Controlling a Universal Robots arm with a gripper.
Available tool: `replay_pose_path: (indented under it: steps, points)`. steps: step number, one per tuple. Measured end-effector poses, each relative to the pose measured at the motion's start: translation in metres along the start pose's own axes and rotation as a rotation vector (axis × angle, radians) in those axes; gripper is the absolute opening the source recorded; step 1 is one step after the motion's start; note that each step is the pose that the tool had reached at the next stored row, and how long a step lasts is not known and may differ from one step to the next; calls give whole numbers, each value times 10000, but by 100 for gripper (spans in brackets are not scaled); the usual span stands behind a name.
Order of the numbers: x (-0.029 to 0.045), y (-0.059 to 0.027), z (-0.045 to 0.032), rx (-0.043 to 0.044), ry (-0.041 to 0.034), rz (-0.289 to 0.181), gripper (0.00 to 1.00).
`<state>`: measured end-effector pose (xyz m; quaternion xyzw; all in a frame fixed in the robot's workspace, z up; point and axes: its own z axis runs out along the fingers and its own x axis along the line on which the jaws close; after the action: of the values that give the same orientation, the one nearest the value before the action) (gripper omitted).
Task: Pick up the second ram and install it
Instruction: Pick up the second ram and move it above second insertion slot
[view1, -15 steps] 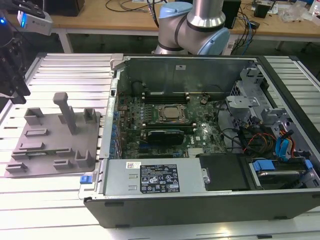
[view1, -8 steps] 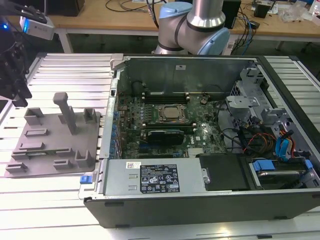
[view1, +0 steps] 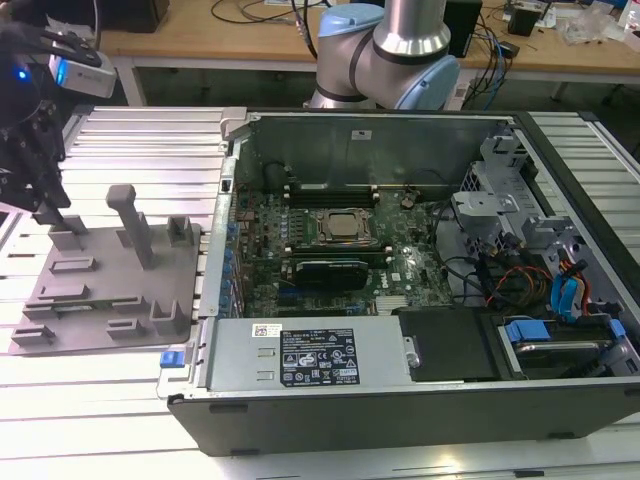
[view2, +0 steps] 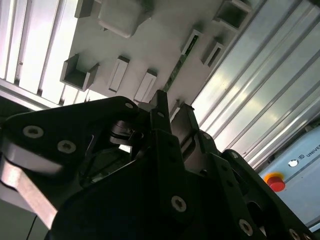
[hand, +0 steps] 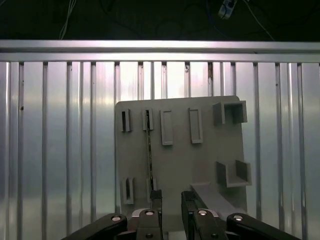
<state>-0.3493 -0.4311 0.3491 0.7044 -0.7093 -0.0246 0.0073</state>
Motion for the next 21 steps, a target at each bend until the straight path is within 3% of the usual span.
replay_pose_path:
  steps: [21]
  points:
    - [6, -10, 227, 0, 0, 0, 28]
